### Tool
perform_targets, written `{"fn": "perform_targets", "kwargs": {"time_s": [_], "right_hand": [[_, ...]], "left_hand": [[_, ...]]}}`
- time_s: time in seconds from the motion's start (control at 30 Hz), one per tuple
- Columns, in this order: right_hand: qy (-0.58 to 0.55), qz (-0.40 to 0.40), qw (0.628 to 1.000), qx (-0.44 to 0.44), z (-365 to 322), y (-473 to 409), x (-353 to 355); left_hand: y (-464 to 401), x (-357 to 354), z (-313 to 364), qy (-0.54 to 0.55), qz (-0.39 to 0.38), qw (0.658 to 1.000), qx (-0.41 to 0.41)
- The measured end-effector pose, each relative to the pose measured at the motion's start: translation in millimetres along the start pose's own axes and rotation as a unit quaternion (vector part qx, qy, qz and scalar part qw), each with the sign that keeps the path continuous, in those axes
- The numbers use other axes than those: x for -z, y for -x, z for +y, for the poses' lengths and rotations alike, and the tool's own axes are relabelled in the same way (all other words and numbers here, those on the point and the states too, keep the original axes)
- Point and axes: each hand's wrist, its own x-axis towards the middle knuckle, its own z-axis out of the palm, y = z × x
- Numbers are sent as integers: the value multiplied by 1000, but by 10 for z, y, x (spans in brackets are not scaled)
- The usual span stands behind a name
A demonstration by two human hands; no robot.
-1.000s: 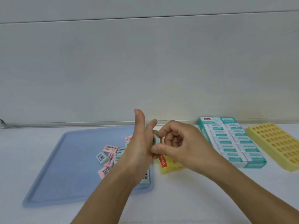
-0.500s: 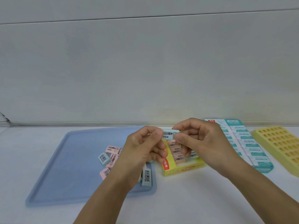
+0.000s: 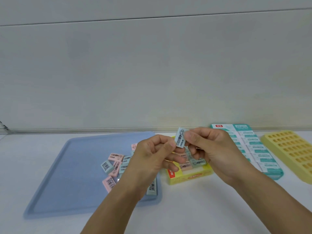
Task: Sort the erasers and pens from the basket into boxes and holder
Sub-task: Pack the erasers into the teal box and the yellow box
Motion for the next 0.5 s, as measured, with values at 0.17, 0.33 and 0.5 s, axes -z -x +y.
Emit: {"fn": "perform_targets", "kwargs": {"time_s": [0.17, 0.33, 0.5], "right_hand": [[103, 12, 994, 37, -80, -84, 165], [457, -127, 879, 47, -195, -222, 512], [639, -247, 729, 5, -128, -282, 428]], "left_hand": [[-8, -8, -125, -232, 31, 970, -70], [-31, 49, -375, -600, -47, 774, -199], [-71, 37, -466, -677, -54, 689, -253]]}}
